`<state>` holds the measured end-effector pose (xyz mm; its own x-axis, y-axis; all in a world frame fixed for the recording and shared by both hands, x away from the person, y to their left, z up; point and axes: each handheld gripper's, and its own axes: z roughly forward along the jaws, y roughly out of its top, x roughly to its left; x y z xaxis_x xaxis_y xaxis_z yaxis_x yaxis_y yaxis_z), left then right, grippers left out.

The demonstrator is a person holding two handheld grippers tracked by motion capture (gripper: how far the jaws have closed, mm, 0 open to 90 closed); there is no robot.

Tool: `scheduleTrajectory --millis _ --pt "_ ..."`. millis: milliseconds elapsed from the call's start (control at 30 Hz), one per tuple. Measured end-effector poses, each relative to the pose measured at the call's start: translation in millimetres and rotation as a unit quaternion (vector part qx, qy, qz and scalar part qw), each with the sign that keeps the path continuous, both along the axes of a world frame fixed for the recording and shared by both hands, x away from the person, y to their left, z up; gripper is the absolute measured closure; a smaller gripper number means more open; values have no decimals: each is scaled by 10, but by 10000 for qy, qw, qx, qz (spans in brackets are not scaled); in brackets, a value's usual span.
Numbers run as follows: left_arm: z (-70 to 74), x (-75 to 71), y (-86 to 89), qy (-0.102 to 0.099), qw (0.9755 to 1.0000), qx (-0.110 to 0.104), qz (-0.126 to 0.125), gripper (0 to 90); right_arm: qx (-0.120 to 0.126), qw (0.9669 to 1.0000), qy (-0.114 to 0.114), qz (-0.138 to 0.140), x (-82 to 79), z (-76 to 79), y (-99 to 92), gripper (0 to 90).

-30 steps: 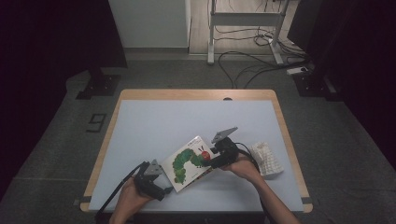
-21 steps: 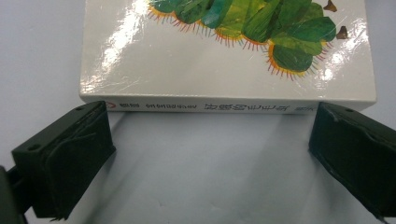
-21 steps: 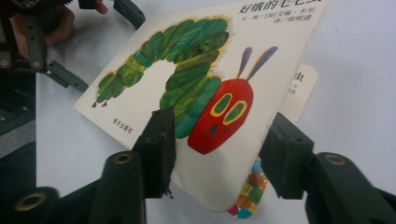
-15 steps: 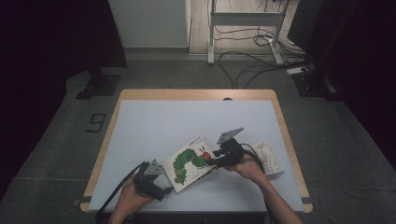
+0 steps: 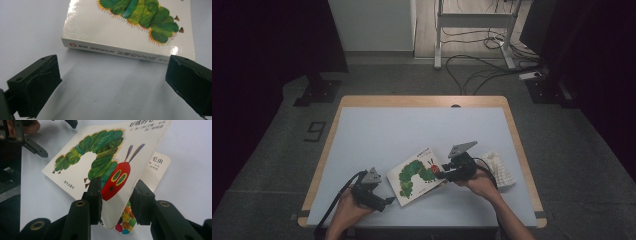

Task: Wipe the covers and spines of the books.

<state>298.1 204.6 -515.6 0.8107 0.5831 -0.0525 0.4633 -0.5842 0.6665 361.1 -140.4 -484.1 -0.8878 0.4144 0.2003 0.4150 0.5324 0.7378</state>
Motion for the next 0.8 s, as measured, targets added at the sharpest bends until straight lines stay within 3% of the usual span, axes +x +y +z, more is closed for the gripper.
scheduleTrajectory --millis 400,667,800 --pt "100 41 -92 82 9999 -99 -35 0 101 9999 -60 -88 -121 -41 -106 671" --pt "94 77 -184 183 9997 -111 -100 14 107 9998 -165 -104 -209 -42 -163 680" --pt "91 85 -232 199 9993 -262 -174 36 104 9997 -172 -130 -245 -68 -194 682"
